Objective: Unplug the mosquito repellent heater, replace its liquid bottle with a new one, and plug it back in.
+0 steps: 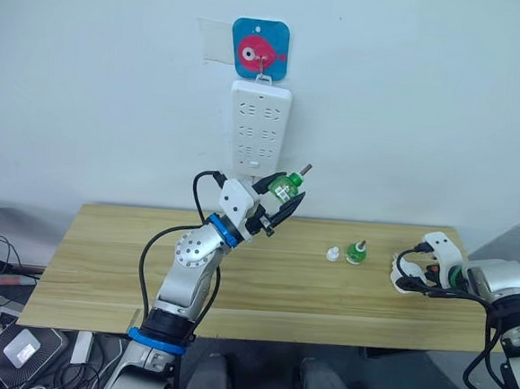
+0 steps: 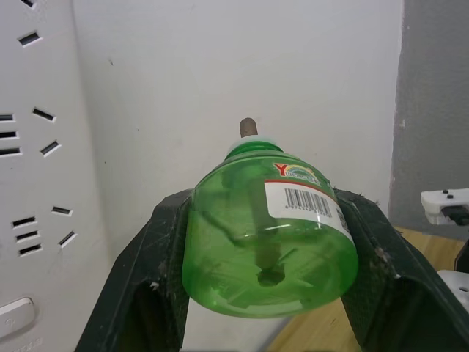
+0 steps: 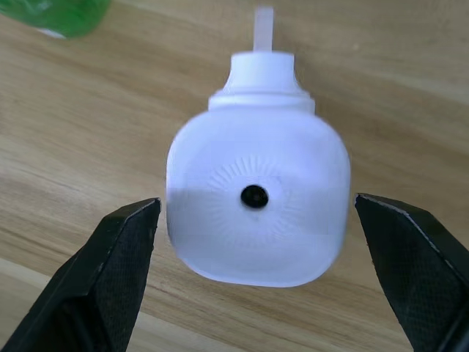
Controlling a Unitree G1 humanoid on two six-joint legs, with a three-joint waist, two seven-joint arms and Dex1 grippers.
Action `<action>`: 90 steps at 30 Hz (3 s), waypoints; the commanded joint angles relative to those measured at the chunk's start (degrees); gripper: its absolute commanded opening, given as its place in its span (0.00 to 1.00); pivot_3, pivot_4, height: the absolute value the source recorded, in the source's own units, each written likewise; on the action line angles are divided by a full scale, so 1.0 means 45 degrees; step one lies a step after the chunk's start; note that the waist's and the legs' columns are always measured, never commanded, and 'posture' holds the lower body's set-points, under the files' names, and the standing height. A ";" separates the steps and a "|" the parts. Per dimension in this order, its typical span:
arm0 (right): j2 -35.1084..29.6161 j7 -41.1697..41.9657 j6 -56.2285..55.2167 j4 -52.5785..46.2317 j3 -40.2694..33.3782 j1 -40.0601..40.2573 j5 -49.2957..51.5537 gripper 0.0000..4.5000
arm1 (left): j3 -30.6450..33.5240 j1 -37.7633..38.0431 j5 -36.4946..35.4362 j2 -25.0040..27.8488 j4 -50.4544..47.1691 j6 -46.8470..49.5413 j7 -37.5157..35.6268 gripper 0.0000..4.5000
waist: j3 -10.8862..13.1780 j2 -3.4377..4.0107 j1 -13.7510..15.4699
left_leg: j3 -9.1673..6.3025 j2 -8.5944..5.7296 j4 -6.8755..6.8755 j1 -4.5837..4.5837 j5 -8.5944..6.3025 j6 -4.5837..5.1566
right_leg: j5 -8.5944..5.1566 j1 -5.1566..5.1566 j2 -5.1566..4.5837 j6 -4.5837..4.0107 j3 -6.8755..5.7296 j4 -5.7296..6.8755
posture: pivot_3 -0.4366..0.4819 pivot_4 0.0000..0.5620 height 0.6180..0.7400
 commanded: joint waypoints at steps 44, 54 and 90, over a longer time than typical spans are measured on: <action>-0.2255 0.1210 1.0682 -0.4597 -0.5768 -0.1939 1.4282 0.66 | -0.1371 -0.0704 -0.2249 0.1444 -0.1841 0.2310 -0.4786 0.50 | 0.0018 0.0006 0.0152 | 0.0036 0.0001 -0.0001 -0.0011 -0.0005 0.0004 | -0.0001 0.0027 0.0004 -0.0002 -0.0028 -0.0046 | 0.34 0.29 1.00; -0.1560 -0.4171 1.0525 -0.5144 -0.6080 -0.1310 1.9481 0.66 | -0.1547 -0.1054 -0.2110 0.0915 -0.1767 0.2344 -0.4728 0.50 | 0.0017 0.0007 0.0025 | 0.0050 0.0010 -0.0019 -0.0029 -0.0023 0.0035 | -0.0001 0.0027 0.0008 -0.0002 -0.0029 -0.0102 | 0.34 0.29 1.00; -0.2590 -0.6895 0.8064 -0.6652 -0.4328 -0.0062 2.3210 0.66 | -0.1510 -0.1819 -0.2319 0.0895 -0.1879 0.2767 -0.5235 0.50 | 0.0017 0.0007 -0.0114 | 0.0054 0.0015 -0.0024 -0.0031 -0.0025 0.0039 | -0.0002 0.0025 0.0015 0.0000 -0.0023 -0.0112 | 0.34 0.29 1.00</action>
